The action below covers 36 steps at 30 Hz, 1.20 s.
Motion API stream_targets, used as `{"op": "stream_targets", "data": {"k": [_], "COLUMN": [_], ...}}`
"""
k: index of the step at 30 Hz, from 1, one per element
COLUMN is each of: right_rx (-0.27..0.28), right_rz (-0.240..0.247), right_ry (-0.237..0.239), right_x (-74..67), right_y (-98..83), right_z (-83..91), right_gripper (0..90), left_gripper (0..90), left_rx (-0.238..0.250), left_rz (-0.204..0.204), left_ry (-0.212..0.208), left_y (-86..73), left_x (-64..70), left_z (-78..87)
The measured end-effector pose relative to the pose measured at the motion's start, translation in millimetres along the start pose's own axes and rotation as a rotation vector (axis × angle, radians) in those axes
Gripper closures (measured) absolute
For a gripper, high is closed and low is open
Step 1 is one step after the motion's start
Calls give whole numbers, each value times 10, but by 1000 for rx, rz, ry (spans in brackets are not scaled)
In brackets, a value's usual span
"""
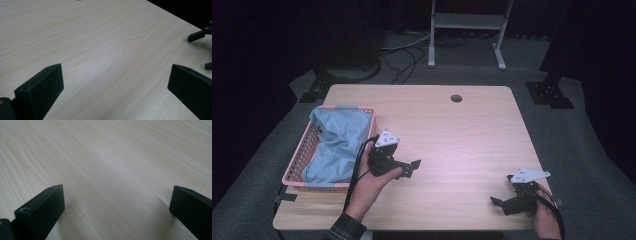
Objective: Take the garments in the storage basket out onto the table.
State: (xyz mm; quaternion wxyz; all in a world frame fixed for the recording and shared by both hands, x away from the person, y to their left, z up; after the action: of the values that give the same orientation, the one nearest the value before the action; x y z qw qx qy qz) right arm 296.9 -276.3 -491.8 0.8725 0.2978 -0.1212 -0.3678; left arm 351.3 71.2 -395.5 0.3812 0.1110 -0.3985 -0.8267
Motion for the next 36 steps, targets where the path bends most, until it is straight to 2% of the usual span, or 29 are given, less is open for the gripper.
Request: {"op": "stream_targets", "data": {"k": [8,18,29,36], "right_rx": [1,0,0,0], "right_rz": [-2,-2,-1,-2], "right_ry": [0,0,0,0], "right_x": [-1,-1,-1,-2], "right_y": [1,0,0,0], "right_z": [0,0,0,0], "right_gripper": [0,0,0,0], "left_gripper": [0,0,0,0], "left_rx": [7,14,12,17], "left_rz": [9,28,60,62], "left_ry": [-4,-10,18,17], "left_y": [117,226,143,135], "left_x": [2,-76,-257,-274], "left_z": [55,151,227,251]}}
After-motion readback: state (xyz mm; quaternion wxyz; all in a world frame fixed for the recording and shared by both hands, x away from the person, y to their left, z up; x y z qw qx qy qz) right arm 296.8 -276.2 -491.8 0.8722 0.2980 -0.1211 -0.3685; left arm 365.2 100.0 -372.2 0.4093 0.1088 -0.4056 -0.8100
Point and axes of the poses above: each handheld gripper's, and its own axes: z roughly backward along the jaws, y roughly out of its top, x roughly to its right, the point moved 6 cm from there along -z, roughly forward along the jaws, and after that the axes turned 8 degrees about -x, right-handed, at the moved point
